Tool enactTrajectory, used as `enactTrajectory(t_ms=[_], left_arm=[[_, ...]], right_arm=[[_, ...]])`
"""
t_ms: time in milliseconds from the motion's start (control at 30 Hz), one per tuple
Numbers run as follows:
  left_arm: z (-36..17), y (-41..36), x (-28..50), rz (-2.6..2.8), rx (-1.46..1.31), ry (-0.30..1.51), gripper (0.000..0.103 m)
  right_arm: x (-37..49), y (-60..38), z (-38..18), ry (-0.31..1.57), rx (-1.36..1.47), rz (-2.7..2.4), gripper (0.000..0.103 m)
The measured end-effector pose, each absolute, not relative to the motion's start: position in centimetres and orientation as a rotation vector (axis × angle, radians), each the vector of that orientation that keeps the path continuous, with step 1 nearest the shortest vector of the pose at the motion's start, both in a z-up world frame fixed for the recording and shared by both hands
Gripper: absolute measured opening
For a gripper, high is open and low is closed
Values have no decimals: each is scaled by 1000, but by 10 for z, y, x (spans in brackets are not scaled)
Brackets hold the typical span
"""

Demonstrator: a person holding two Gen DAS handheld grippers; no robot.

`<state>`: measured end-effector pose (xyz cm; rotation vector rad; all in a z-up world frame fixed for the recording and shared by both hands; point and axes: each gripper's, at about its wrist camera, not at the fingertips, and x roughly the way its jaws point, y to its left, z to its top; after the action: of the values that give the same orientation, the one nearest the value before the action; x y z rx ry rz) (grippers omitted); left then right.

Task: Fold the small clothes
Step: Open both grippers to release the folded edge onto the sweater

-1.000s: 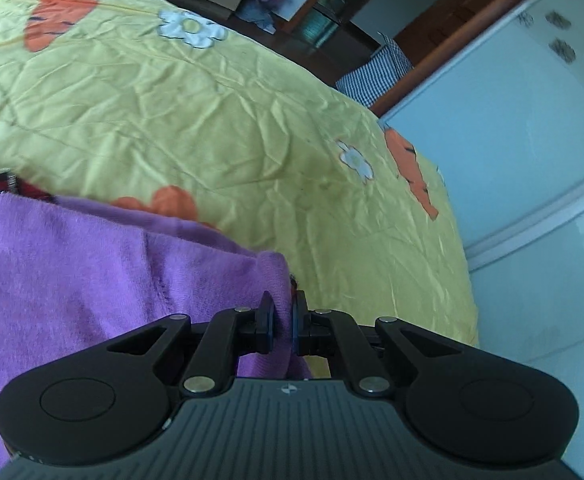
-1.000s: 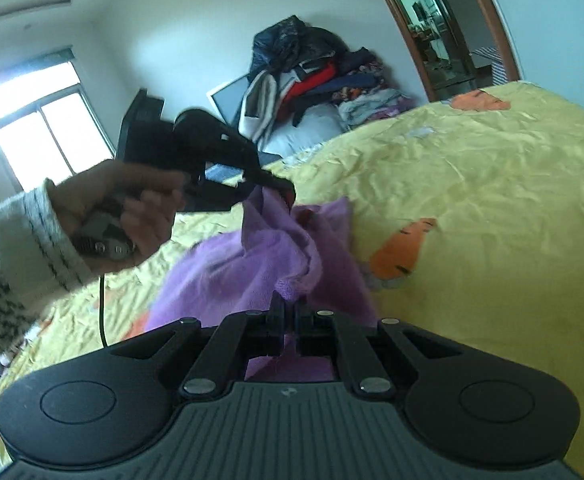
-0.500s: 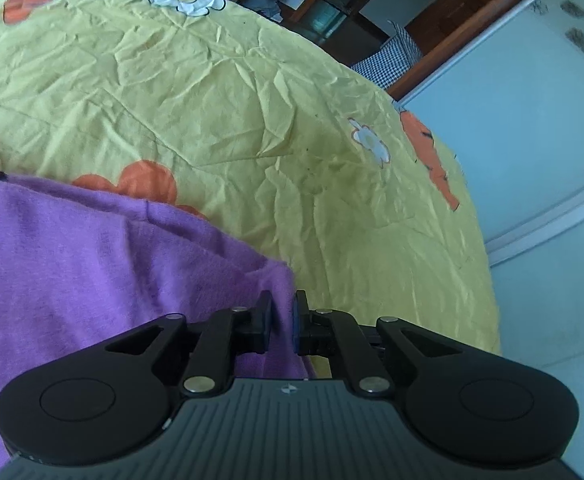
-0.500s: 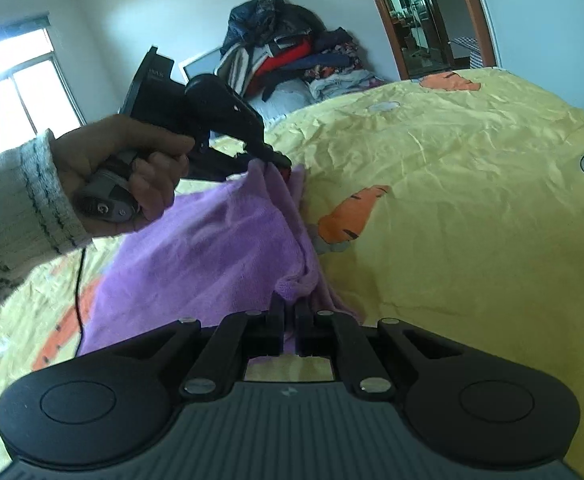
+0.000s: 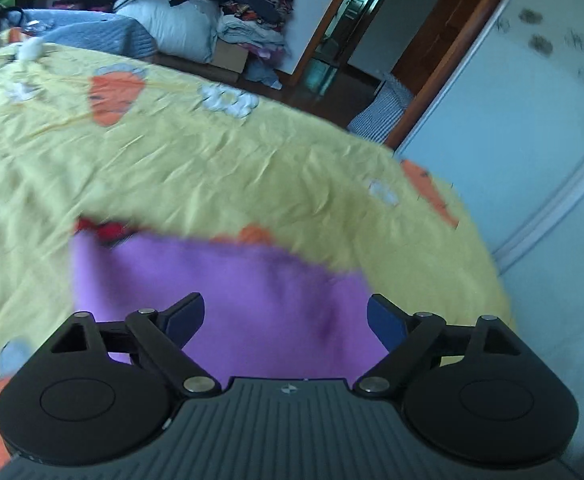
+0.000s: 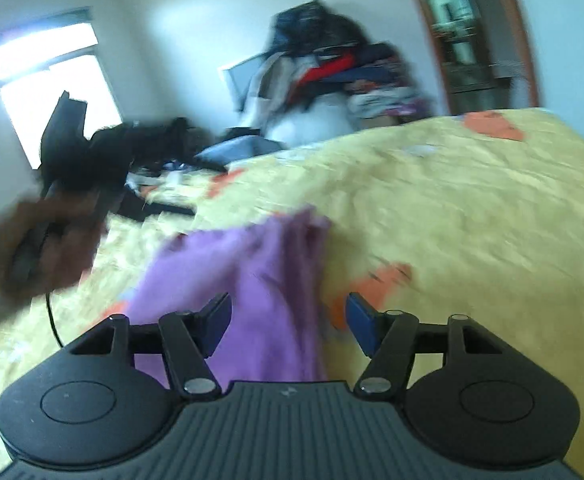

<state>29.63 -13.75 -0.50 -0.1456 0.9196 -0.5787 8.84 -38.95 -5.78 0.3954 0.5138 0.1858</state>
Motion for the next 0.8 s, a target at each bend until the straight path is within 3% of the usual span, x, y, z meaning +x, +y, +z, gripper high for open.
enactTrajectory(t_ms=[167,200,233,267,400,700,767,800], left_arm=[[-20,-122,249,-580,-85,887,88],[-24,-123,243,-581,-71,882,89],[-27,-124,238,-576,-51,879,90],[-30,-125,233,-571,-29,878,90],[-36,-130,217,-561,44,856,92],[-61,-154,203,-518,245,850,97],[-57,-153,198,-524,246,843,98],[-54,-153,197,-533,233,843,98]], right_arm=[[145,-379,-65,577,346,272,53],[156,-377,-69,604,341,273,43],[162,-375,-73,629,335,277,19],[167,-375,-76,647,333,281,12],[163,-375,-68,597,301,253,4],[180,-377,-91,709,236,193,7],[183,-386,-82,712,277,180,25],[183,-391,-76,689,296,172,44]])
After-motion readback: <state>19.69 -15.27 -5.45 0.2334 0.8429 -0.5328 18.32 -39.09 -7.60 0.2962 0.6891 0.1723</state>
